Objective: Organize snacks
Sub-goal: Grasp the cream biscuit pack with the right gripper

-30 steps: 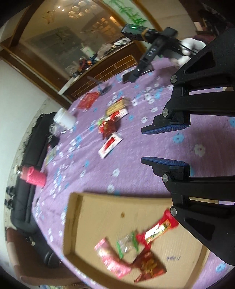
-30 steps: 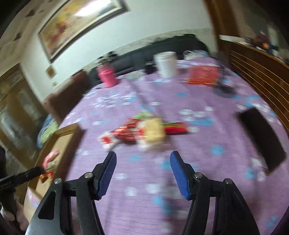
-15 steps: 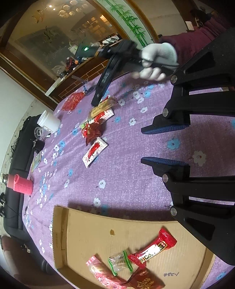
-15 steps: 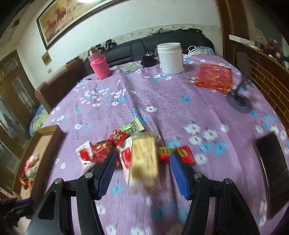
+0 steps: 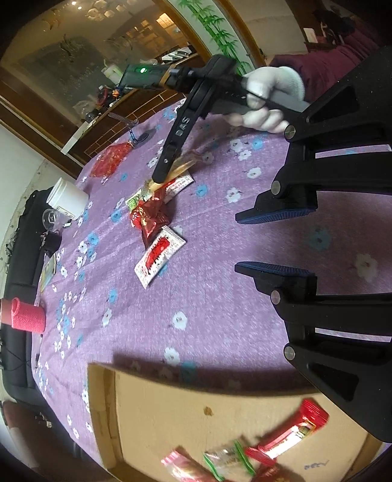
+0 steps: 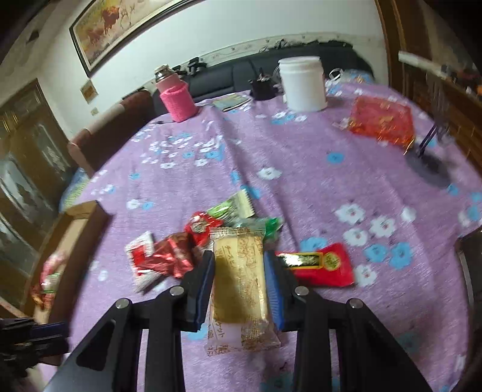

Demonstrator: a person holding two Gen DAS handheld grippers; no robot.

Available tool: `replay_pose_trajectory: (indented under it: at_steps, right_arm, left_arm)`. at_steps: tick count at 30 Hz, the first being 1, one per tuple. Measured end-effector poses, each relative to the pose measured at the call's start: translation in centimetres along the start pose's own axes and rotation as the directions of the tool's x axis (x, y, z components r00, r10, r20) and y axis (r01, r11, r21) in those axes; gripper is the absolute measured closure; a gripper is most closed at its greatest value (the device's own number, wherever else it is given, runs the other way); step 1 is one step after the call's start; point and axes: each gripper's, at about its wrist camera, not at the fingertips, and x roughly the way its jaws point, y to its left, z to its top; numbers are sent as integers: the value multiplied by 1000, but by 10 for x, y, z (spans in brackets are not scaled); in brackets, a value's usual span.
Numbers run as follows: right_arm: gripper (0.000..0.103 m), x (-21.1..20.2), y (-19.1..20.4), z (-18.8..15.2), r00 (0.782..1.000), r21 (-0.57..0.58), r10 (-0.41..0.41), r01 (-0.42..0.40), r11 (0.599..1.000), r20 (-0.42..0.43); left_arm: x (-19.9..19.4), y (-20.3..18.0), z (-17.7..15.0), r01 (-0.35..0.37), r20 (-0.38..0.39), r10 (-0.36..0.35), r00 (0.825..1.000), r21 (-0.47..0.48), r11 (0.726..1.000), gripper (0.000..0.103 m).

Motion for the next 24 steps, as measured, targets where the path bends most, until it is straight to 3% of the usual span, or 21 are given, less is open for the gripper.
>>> replay_pose_trajectory:
  at_steps: [6,11,15,24]
  right_arm:
    - [67,-11,-9,1,996,62,82,-84,995,23]
    - [67,-18,-14,2,994,91,103,-107,990,47]
    - [67,-22,-16,4,992,102,113,-119,988,63]
    - [67,-25,-18,6,989,118,133,-140,983,72]
  left_arm:
    - [26,-2,36,-8,23,9,1000,-46,999,79]
    - [56,15,73,22,64,-10,998,-196,980,79]
    - [73,22,86,6,76,15,997,-267,964,80]
    - [93,2,89,-127,55,138,989,-173,977,79]
